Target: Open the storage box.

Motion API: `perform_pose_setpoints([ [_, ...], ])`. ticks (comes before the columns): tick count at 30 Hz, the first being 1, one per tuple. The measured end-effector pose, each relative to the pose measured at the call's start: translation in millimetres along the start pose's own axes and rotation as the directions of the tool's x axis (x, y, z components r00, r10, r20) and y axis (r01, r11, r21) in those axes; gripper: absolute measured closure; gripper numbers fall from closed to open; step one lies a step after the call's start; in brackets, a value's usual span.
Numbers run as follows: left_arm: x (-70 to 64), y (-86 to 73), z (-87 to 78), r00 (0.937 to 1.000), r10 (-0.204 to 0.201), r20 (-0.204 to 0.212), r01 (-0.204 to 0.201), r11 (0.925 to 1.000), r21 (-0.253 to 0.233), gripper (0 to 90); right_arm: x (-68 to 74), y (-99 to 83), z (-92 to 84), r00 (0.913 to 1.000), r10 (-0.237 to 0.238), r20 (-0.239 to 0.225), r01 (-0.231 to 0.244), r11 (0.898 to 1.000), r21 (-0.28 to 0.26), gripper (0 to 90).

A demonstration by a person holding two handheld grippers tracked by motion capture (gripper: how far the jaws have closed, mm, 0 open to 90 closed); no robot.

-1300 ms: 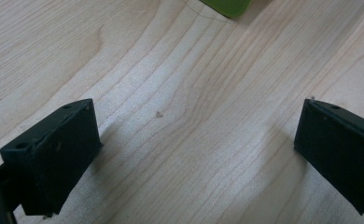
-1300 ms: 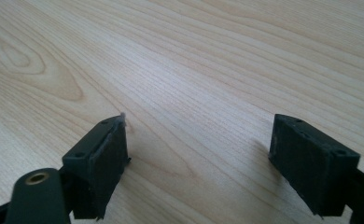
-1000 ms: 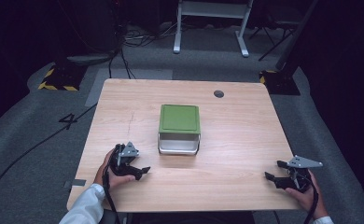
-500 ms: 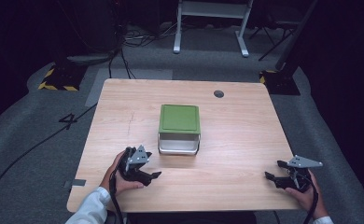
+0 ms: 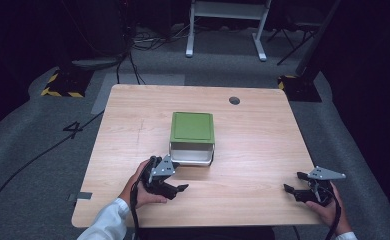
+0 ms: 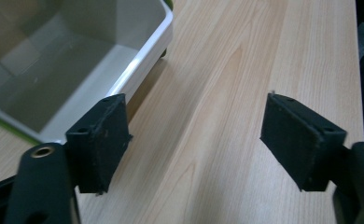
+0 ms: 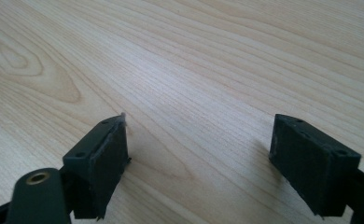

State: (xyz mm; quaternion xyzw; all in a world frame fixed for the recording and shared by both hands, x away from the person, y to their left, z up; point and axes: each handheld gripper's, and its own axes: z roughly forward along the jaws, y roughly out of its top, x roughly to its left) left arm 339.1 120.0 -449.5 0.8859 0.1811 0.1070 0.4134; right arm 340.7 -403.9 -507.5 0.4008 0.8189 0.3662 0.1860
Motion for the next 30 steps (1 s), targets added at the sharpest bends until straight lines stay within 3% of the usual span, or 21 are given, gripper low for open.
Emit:
perform_pose_setpoints([
  [7,0.3,12.6,8.3,0.9996,0.021,0.021,-0.021,0.9998,0.004,27.3,0.2,0.0,0.0,1.0000,0.000,-0.002,0.000,1.000,0.000,19.4],
  [17,4.4,31.8,32.3,0.9986,0.039,0.034,-0.040,0.9989,0.024,27.3,0.2,0.0,0.0,1.0000,0.000,-0.002,0.000,1.000,0.000,19.5],
  [30,12.1,41.2,54.5,0.9985,0.041,0.037,-0.043,0.9979,0.050,28.2,0.2,-0.1,0.0,1.0000,-0.002,-0.004,0.002,1.000,-0.002,19.8],
])
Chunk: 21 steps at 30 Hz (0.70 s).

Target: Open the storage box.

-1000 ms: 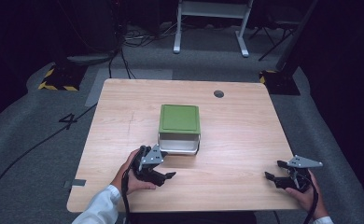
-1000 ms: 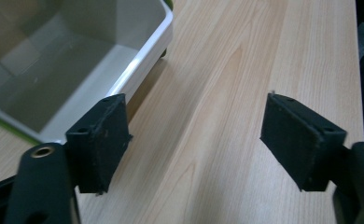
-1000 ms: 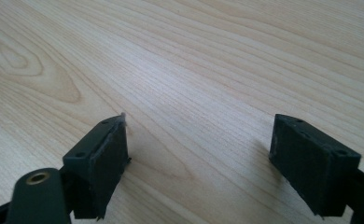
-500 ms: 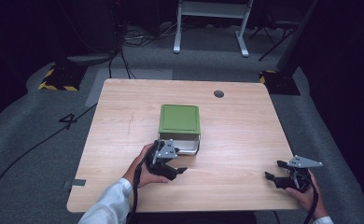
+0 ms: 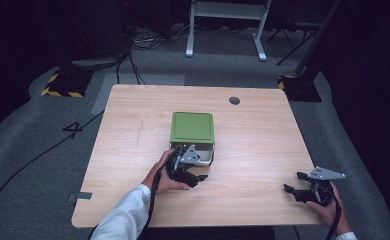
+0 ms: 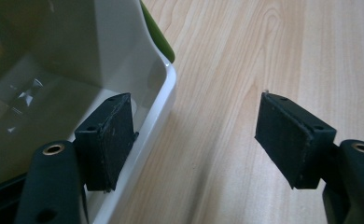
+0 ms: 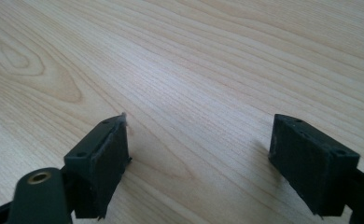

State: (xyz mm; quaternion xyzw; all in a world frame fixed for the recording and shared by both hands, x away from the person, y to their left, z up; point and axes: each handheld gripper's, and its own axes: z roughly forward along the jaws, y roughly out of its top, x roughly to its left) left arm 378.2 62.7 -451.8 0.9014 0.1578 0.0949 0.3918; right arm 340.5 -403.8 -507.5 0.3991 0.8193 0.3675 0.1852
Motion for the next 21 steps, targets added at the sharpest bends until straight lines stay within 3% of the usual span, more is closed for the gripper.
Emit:
perform_pose_setpoints([
  [13,10.0,-2.3,13.5,0.9997,-0.023,-0.008,0.024,0.9984,0.050,35.9,0.4,0.0,-0.2,1.0000,-0.002,-0.001,0.002,1.000,0.000,20.2],
  [21,15.1,-5.3,12.0,0.9975,-0.050,-0.048,0.053,0.9971,0.054,53.8,0.4,-0.1,-0.1,1.0000,-0.004,-0.003,0.004,1.000,0.000,20.2],
])
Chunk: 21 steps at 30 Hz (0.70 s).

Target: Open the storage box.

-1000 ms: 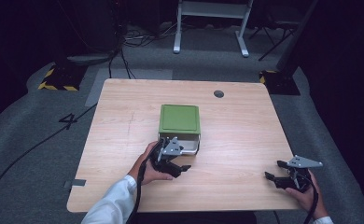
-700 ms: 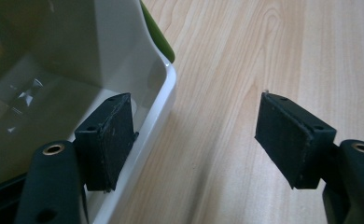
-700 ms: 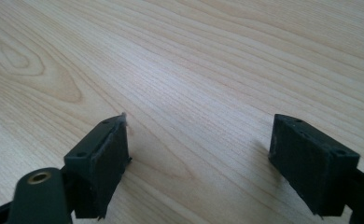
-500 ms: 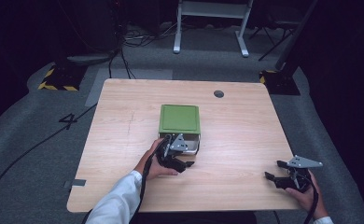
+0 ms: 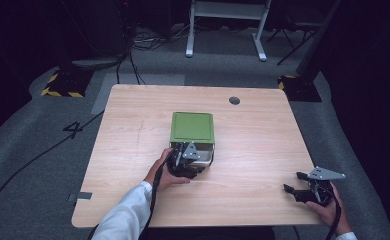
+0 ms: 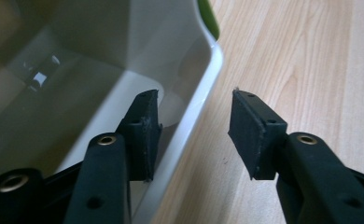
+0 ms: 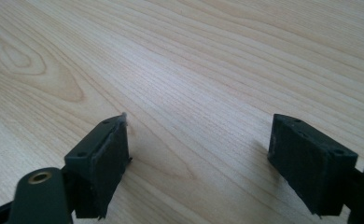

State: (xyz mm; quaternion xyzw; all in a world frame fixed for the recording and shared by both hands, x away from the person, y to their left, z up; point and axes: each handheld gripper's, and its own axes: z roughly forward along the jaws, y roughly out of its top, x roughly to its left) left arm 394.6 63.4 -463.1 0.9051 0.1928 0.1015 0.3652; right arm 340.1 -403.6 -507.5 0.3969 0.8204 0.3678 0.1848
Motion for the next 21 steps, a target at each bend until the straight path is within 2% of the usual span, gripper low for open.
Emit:
perform_pose_setpoints([
  [5,2.9,-2.4,-1.3,0.9999,0.000,0.017,0.000,1.0000,0.007,60.5,0.1,-0.1,-0.1,1.0000,0.000,-0.001,0.000,1.000,0.000,20.3],
  [10,0.5,-3.5,-4.6,0.9992,0.020,0.034,-0.021,0.9998,0.009,61.9,0.1,-0.2,-0.2,1.0000,-0.002,0.001,0.002,1.000,0.000,20.3],
  [21,-13.2,-17.0,-18.4,0.9996,0.029,0.006,-0.029,0.9995,0.015,62.5,0.1,-0.4,-0.5,1.0000,-0.003,0.000,0.003,1.000,0.000,20.2],
])
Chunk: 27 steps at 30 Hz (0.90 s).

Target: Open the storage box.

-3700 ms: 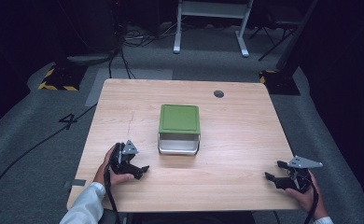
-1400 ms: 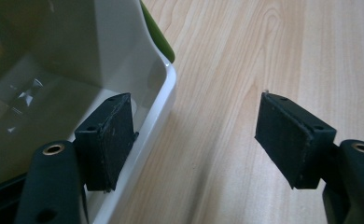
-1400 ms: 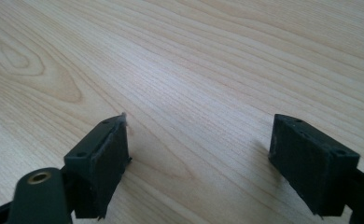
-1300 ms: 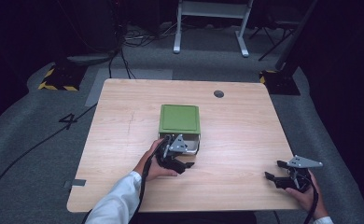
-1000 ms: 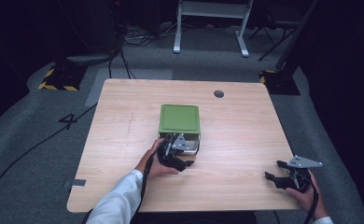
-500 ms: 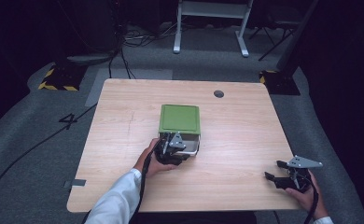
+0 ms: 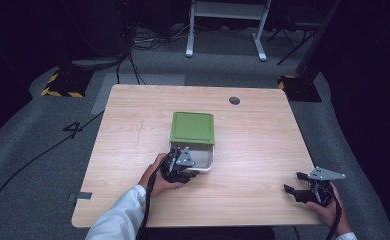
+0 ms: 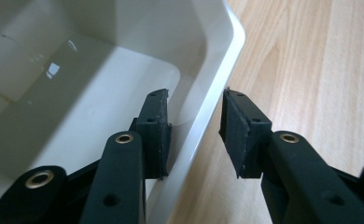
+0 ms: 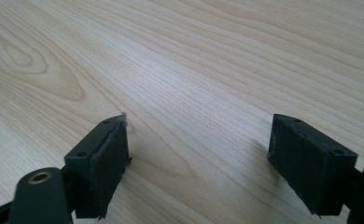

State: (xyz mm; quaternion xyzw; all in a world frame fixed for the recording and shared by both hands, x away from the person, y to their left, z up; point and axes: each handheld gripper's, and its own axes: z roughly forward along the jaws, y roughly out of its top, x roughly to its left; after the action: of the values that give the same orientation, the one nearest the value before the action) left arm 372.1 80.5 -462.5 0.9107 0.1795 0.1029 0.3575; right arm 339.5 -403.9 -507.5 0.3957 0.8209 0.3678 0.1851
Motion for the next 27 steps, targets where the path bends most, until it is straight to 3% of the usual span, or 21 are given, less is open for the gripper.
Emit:
perform_pose_setpoints([
  [7,-13.1,-4.5,-4.0,0.9998,0.019,-0.002,-0.019,0.9997,0.016,62.4,0.1,0.0,0.0,1.0000,0.001,0.001,-0.001,1.000,0.000,20.2],
  [16,-24.4,-15.0,-14.3,0.9992,-0.039,-0.006,0.039,0.9992,0.000,61.9,0.0,-0.2,-0.2,1.0000,0.000,0.001,0.000,1.000,0.001,20.2],
  [27,-37.8,-22.8,-20.6,0.9992,-0.039,0.013,0.039,0.9993,0.001,61.8,0.1,-0.3,-0.3,1.0000,0.000,0.002,0.000,1.000,0.000,20.3],
])
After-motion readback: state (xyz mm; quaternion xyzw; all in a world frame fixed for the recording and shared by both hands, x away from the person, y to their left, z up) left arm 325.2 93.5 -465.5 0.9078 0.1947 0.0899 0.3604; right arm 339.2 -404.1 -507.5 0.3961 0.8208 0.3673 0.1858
